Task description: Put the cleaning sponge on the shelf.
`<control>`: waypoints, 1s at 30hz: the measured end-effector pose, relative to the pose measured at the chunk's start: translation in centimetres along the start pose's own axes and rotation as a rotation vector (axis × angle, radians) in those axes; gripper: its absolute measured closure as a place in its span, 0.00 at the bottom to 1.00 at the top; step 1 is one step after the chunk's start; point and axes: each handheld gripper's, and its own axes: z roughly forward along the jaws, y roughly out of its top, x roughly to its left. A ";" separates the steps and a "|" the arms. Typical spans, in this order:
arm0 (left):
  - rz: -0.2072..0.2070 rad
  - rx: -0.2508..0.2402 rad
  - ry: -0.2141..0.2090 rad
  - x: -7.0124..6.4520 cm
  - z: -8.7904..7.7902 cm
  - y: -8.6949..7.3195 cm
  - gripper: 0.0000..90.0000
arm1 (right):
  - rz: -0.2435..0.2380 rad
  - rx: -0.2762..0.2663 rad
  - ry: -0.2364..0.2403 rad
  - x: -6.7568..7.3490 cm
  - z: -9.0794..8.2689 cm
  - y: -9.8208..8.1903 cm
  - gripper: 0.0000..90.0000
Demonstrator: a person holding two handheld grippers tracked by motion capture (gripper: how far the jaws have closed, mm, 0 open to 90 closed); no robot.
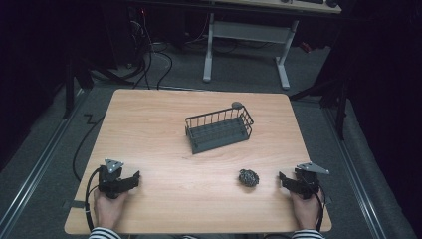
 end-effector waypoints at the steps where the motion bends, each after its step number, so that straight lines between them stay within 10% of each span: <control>1: 0.000 0.000 0.000 0.0 0.0 0.0 0.22 | 0.000 -0.001 0.001 0.0 0.0 0.0 0.35; 30: -0.036 -0.027 -0.157 -0.6 -1.3 2.0 0.24 | -0.012 0.000 0.002 0.1 0.1 0.0 0.34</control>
